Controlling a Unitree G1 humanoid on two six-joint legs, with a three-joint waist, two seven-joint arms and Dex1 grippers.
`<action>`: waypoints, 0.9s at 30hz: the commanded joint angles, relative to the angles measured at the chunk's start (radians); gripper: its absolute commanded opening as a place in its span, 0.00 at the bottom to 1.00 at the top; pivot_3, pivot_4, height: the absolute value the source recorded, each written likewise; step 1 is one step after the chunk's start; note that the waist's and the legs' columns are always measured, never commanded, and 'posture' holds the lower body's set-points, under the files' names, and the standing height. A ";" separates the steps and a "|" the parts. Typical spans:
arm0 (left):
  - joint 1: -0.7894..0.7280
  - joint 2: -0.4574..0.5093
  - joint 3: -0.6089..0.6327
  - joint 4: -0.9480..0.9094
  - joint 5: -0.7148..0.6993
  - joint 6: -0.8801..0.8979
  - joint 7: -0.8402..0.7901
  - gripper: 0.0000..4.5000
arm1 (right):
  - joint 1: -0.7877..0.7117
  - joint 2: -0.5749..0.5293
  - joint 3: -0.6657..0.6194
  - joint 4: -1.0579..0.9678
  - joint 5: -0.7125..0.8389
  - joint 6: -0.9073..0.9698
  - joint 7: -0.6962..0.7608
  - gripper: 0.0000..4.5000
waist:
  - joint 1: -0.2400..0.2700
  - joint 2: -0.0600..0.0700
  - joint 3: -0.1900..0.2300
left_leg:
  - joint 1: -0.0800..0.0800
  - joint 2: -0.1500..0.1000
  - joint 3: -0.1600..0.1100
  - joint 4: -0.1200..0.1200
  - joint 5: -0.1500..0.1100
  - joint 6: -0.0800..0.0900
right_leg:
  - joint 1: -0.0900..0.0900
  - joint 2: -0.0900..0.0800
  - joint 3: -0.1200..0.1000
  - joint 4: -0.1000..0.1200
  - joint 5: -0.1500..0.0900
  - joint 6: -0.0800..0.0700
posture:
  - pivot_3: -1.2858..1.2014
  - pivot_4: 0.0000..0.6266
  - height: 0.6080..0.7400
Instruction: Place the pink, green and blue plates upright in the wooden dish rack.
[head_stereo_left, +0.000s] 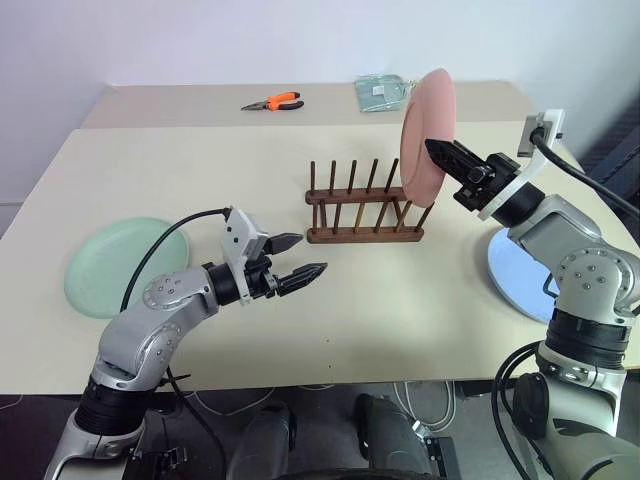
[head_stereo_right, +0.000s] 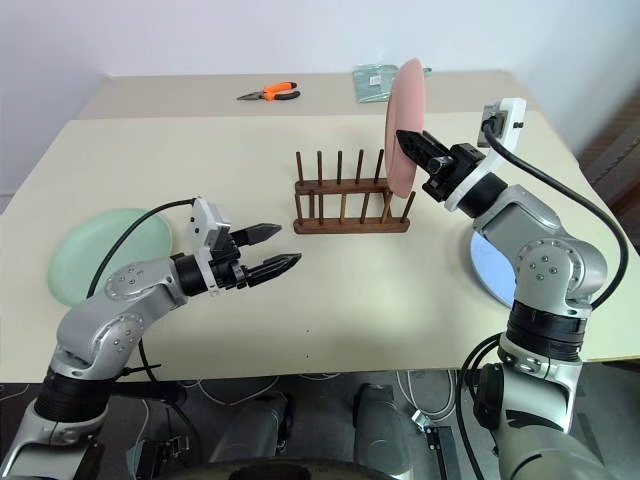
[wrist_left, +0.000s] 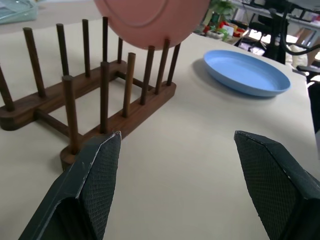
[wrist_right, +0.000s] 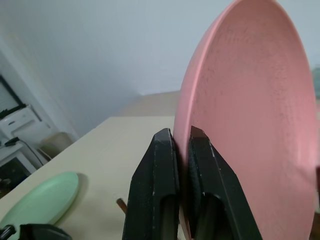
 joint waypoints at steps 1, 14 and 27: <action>0.004 0.009 0.003 -0.041 0.002 -0.003 -0.017 0.84 | -0.021 -0.010 -0.034 0.015 0.042 0.002 -0.010 0.17 | 0.000 0.000 0.000 | 0.000 0.000 0.000 0.000 0.000 0.000 | 0.000 0.000 0.000 0.000 0.000 0.000 | 0.52 0.24 1.00; -0.112 -0.143 0.383 0.256 0.236 -0.034 0.625 1.00 | -0.103 -0.216 0.143 -0.003 -0.403 -0.442 0.089 0.81 | -0.003 0.001 0.000 | 0.001 0.000 0.001 0.000 0.000 0.000 | 0.000 0.000 0.000 0.000 0.001 0.001 | 0.52 0.24 1.00; -0.063 -0.277 0.785 0.106 0.318 0.216 1.106 1.00 | -0.072 -0.107 0.539 -0.208 -0.523 -0.539 0.298 0.99 | 0.021 -0.005 -0.003 | -0.001 -0.001 -0.002 0.002 0.000 -0.001 | 0.000 -0.001 -0.001 0.000 0.001 0.003 | 0.52 0.24 1.00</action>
